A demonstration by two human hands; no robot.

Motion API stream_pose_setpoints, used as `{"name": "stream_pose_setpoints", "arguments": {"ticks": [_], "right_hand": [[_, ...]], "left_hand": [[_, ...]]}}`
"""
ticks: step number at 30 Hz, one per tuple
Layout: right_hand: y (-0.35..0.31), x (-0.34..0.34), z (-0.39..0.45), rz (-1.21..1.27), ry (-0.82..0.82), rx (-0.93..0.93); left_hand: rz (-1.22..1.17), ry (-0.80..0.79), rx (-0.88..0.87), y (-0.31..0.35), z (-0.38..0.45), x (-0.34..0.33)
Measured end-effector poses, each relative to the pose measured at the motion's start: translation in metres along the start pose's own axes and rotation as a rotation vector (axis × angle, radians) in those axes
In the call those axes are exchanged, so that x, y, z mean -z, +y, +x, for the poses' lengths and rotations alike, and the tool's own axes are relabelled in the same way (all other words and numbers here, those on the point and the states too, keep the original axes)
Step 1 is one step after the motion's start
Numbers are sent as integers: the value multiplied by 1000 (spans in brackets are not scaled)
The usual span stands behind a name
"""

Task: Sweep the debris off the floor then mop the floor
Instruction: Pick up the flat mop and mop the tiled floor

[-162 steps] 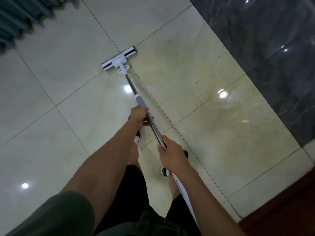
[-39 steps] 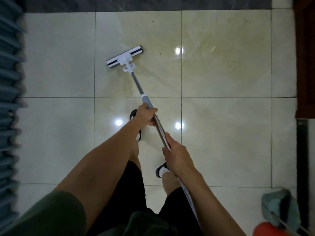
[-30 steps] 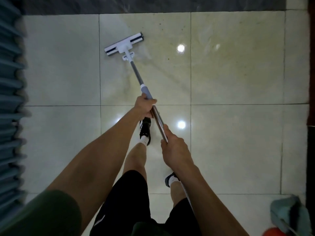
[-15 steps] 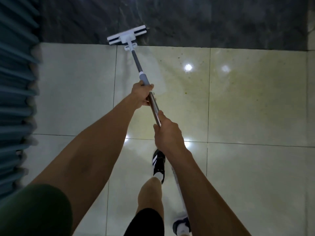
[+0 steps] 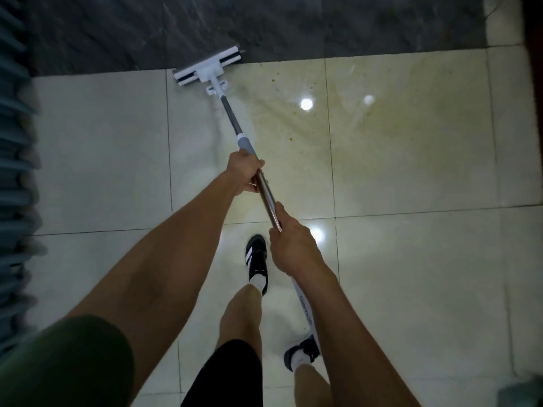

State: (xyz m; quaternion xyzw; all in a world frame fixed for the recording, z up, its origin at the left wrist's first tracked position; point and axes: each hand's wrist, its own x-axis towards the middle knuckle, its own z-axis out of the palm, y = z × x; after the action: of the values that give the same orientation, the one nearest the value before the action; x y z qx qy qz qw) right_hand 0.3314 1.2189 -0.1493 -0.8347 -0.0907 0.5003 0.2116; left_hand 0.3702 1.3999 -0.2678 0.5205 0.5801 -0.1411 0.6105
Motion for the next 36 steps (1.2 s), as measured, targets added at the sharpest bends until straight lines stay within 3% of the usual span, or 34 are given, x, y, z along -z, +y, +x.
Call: {"name": "stream_pose_setpoints", "arguments": {"ticks": [13, 20, 27, 36], "right_hand": [[235, 0, -167, 74, -1, -86], [305, 7, -245, 129, -30, -187], [301, 24, -245, 179, -17, -142], [218, 38, -168, 170, 14, -80]], "left_hand": [[169, -99, 53, -165, -154, -176], [255, -171, 99, -226, -226, -232], [178, -86, 99, -212, -235, -238], [58, -78, 87, -129, -163, -193]]}}
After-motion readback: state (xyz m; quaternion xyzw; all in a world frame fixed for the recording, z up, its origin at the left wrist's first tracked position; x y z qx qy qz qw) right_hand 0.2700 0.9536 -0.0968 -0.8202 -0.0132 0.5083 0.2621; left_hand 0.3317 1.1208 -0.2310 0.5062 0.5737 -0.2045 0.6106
